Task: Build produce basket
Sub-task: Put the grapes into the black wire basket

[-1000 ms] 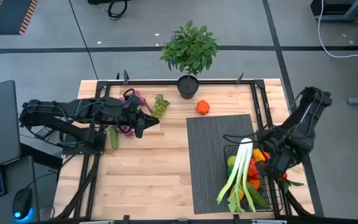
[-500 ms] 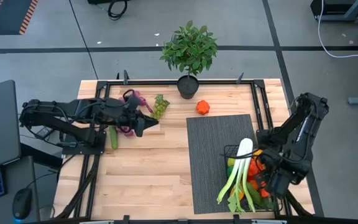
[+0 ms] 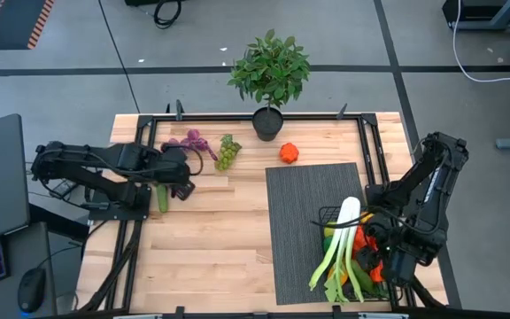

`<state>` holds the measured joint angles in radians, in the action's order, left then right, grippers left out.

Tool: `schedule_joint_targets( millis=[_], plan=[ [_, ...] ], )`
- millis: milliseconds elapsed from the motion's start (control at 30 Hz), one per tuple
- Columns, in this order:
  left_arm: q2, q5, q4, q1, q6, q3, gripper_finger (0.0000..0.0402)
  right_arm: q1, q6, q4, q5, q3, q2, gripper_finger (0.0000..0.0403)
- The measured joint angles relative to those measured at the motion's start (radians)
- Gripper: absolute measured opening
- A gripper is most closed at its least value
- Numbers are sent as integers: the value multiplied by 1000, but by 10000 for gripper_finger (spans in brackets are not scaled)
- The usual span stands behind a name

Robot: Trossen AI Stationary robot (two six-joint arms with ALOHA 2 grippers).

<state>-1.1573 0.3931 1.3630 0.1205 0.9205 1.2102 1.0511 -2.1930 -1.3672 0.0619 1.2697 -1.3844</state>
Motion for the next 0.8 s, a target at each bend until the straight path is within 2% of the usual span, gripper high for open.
schedule_joint_targets(
  millis=[67,167,267,367,433,533,700,800],
  plan=[
    [-14,-1,-14,0,-92,0,89,-8,-3,26,18,0,-3,311],
    [-48,-11,-48,-38,-172,0,122,-37,-3,51,60,0,-5,312],
    [-99,-108,-104,-125,-314,-17,172,-91,-8,79,123,0,-4,312],
    [-158,-208,-121,-222,-472,-19,225,-158,-11,162,232,0,-3,312],
    [-192,-225,-125,-279,-568,-19,257,-200,-11,223,325,0,-5,312],
    [-220,-233,-174,-359,-712,-19,291,-265,-4,290,407,0,-5,311],
    [-235,-383,-310,-498,-850,-20,312,-359,65,395,497,0,-5,309],
    [-239,-436,-359,-582,-877,-20,312,-409,167,501,603,0,-5,309]
  ],
)
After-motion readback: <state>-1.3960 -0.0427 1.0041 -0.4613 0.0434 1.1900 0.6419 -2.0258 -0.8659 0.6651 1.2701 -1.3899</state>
